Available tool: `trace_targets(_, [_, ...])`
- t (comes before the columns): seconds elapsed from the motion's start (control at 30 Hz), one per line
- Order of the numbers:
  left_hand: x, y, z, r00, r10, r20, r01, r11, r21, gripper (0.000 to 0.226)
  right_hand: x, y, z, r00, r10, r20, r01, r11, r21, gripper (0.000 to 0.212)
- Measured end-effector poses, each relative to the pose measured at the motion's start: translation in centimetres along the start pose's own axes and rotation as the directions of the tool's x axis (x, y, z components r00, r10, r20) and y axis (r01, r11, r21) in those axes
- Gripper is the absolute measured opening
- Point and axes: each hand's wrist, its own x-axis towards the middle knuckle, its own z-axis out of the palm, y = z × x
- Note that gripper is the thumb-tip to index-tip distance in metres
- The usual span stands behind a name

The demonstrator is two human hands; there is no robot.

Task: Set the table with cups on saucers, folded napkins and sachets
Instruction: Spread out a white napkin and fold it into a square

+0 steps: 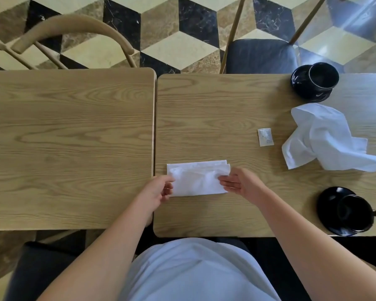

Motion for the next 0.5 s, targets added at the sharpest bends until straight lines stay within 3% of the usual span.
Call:
trace_targets(0.13, [2.3,0.1,-0.4,0.994,0.097,-0.043,-0.086,0.974,0.211,0.007,1.3,-0.8,0.1,0.993,-0.096,-0.070,0.063,0.927,-0.370,0.006])
trace_targets(0.2, [3.0,0.1,-0.3,0.982,0.156,-0.104,-0.120,0.950,0.289,0.015,2.0,-0.9,0.2,0.977,-0.181,-0.109,0.106,0.866,-0.489,0.016])
trace_targets(0.33, [4.1,0.0,0.1,0.965,0.202,-0.165,-0.136,0.930,0.343,0.020,2.5,-1.6,0.3,0.988,-0.141,-0.066,0.096,0.886,-0.454,0.047])
trace_targets(0.4, [4.4,0.1,0.3,0.958,0.216,-0.188,-0.135,0.919,0.370,0.022,2.3,-1.9,0.3,0.991,-0.131,0.004,0.114,0.846,-0.521,0.059])
trace_targets(0.5, [4.5,0.0,0.7,0.951,0.245,-0.189,-0.155,0.907,0.392,0.023,2.6,-1.8,0.2,0.986,-0.167,-0.003,0.119,0.712,-0.692,0.039])
